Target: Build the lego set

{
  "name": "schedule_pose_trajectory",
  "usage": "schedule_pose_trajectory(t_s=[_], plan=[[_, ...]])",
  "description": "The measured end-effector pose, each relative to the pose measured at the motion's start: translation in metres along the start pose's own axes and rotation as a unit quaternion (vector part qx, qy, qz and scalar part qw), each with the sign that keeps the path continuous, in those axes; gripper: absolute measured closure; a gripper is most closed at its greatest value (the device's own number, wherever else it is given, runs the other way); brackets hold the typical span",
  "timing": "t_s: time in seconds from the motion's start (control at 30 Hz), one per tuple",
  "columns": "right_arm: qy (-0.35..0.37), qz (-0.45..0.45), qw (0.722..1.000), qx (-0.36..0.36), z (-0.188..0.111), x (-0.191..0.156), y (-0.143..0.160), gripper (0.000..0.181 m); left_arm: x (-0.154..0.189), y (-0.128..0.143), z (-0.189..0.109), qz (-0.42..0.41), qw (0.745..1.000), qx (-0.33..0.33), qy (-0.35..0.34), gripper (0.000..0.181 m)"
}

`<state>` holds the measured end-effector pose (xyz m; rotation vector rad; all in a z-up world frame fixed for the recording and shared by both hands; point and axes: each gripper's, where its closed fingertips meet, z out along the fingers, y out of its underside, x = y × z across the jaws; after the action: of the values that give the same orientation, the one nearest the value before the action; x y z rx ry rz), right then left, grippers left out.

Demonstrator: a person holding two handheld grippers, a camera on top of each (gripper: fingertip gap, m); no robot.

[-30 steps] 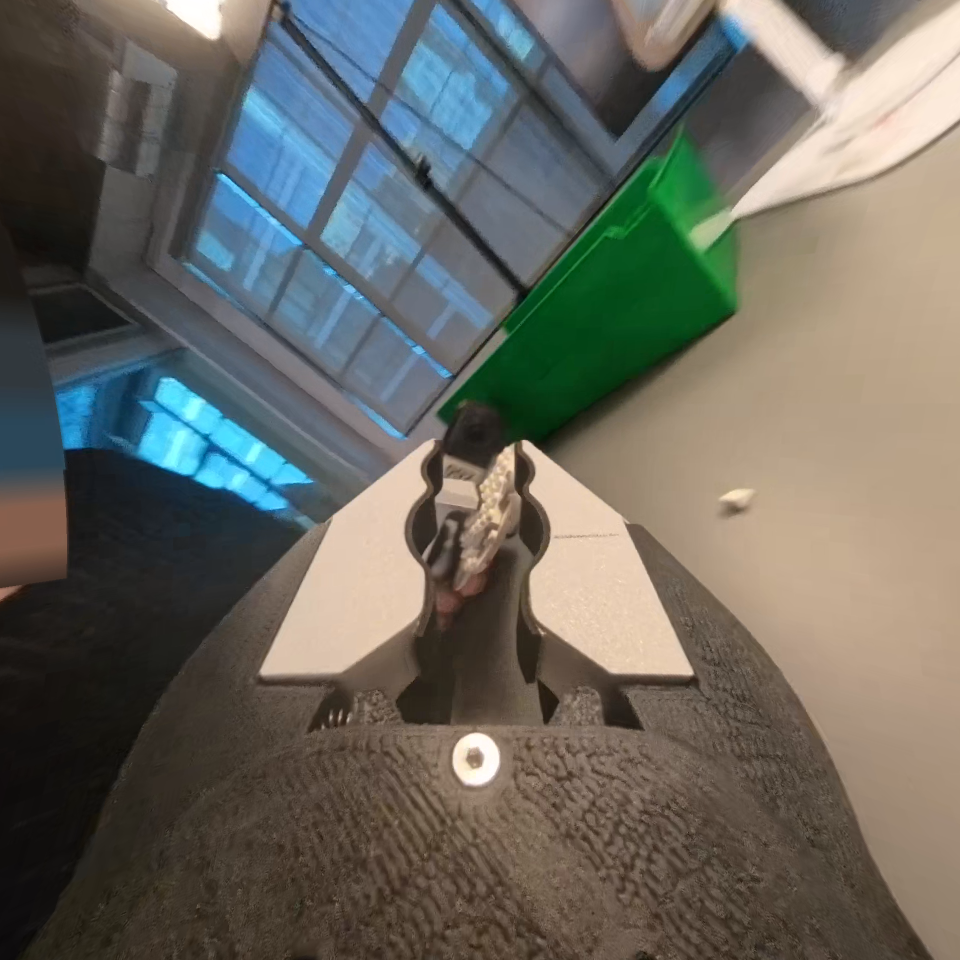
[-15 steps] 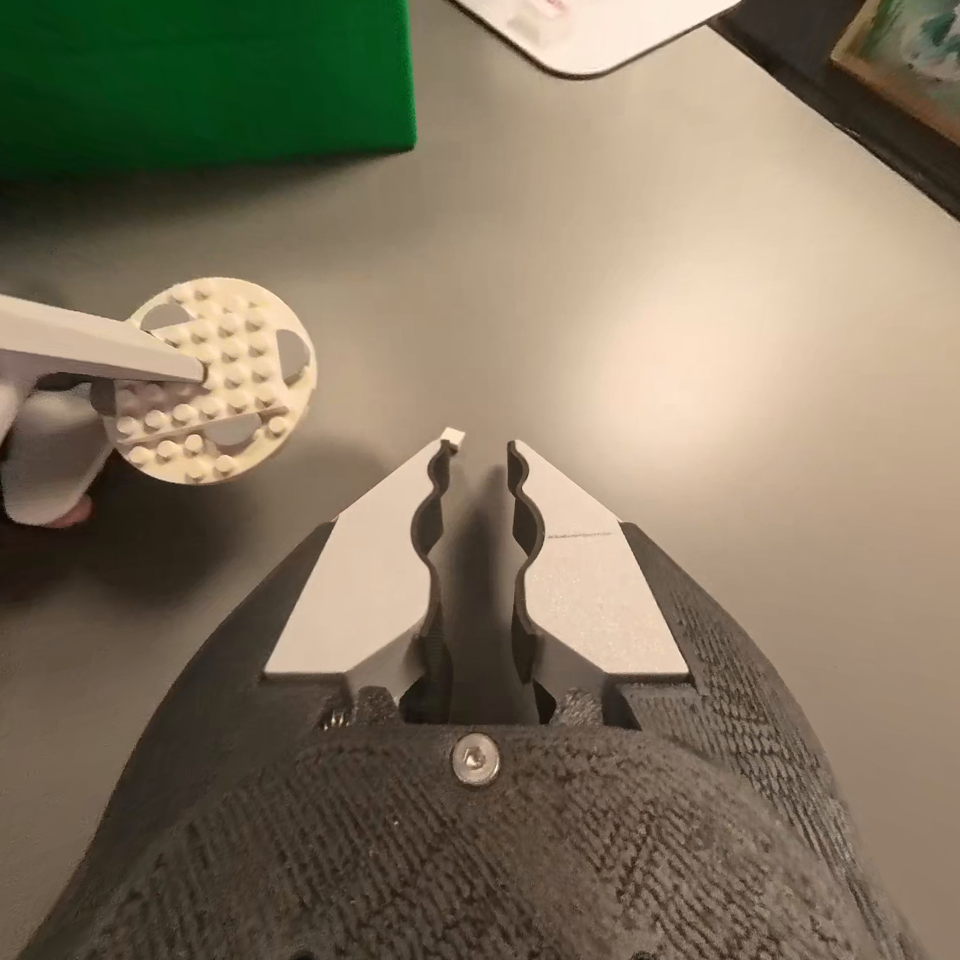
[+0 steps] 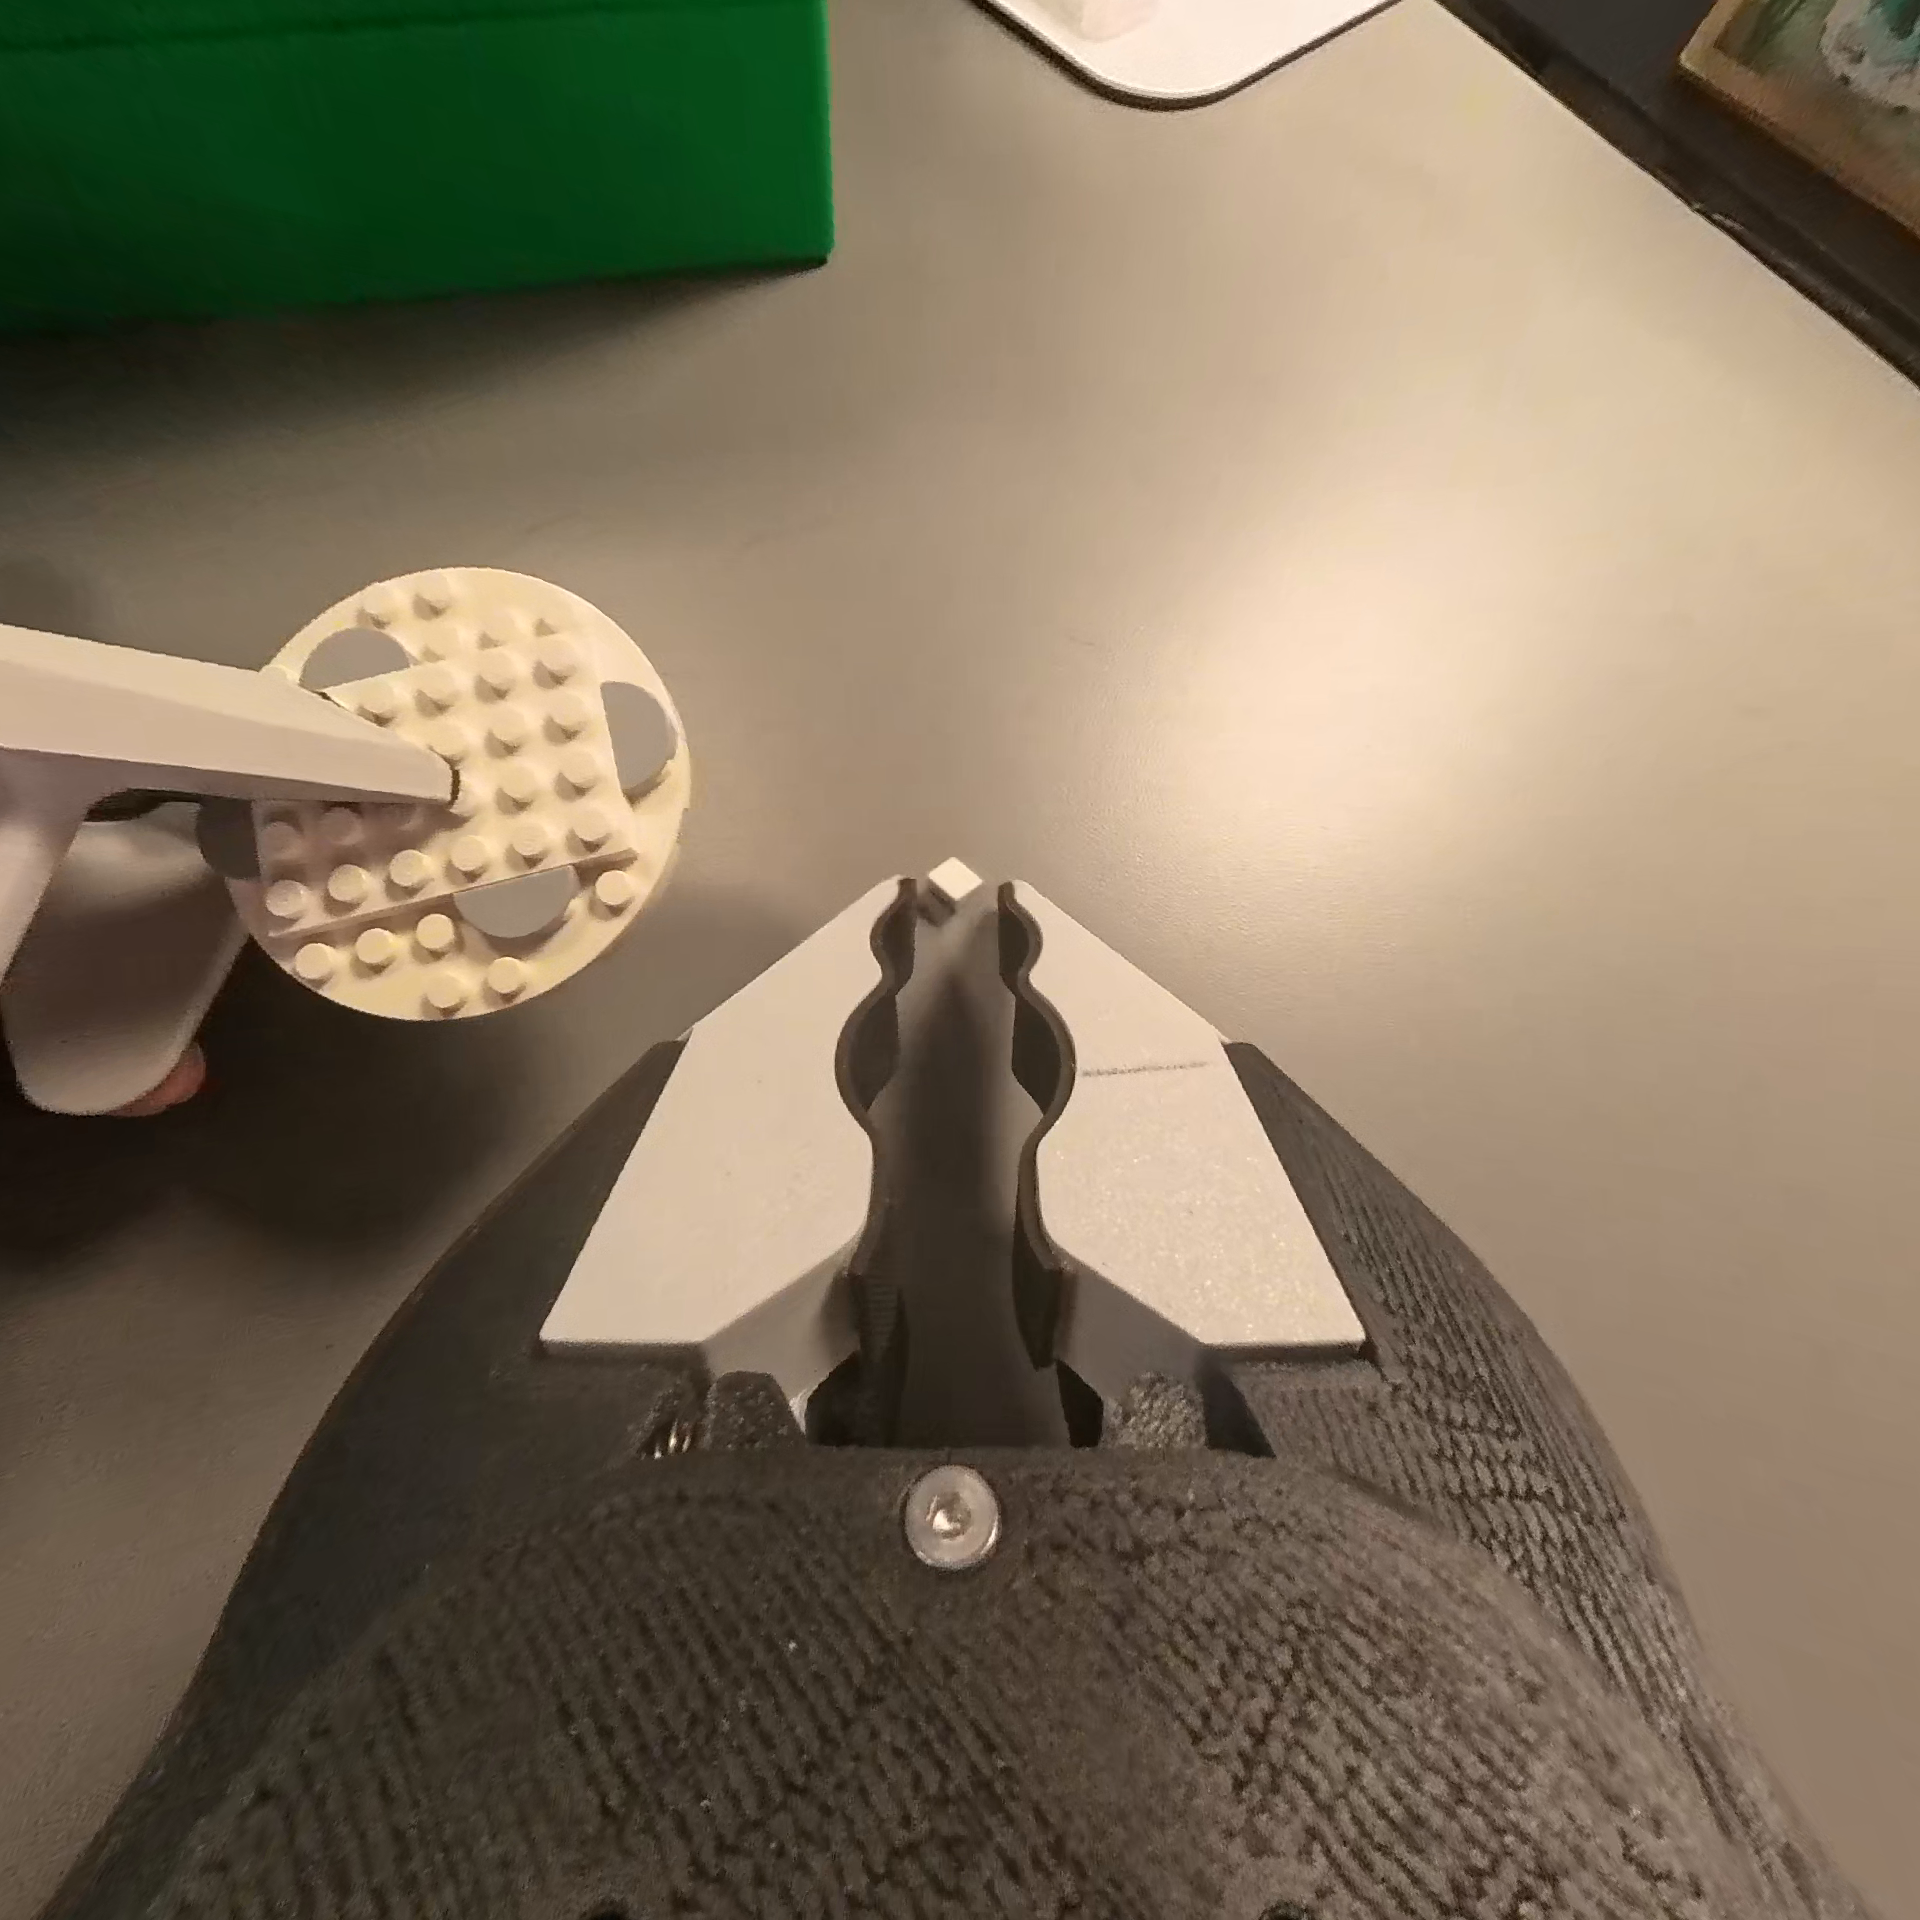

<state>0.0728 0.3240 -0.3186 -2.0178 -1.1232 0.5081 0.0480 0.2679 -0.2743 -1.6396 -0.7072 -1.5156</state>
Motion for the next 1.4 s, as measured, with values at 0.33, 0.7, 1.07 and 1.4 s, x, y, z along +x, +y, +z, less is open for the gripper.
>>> schedule_pose_trajectory(t_s=[0.33, 0.7, 1.07, 1.4], plan=[[0.001, 0.011, 1.000, 0.002, -0.001, 0.004, 0.001, 0.168, -0.001, 0.002, 0.001, 0.003, 1.000, -0.006, -0.003, 0.175], [0.007, -0.002, 1.000, -0.006, 0.004, 0.003, -0.001, 0.174, -0.002, 0.004, 0.002, 0.005, 1.000, -0.012, -0.008, 0.175], [-0.194, -0.025, 0.977, 0.087, -0.034, -0.059, -0.056, 0.175, -0.002, 0.004, 0.002, 0.006, 1.000, -0.015, -0.009, 0.175], [-0.199, -0.078, 0.977, 0.010, -0.026, -0.070, -0.046, 0.175, -0.001, 0.004, 0.001, 0.007, 1.000, -0.015, -0.009, 0.175]])
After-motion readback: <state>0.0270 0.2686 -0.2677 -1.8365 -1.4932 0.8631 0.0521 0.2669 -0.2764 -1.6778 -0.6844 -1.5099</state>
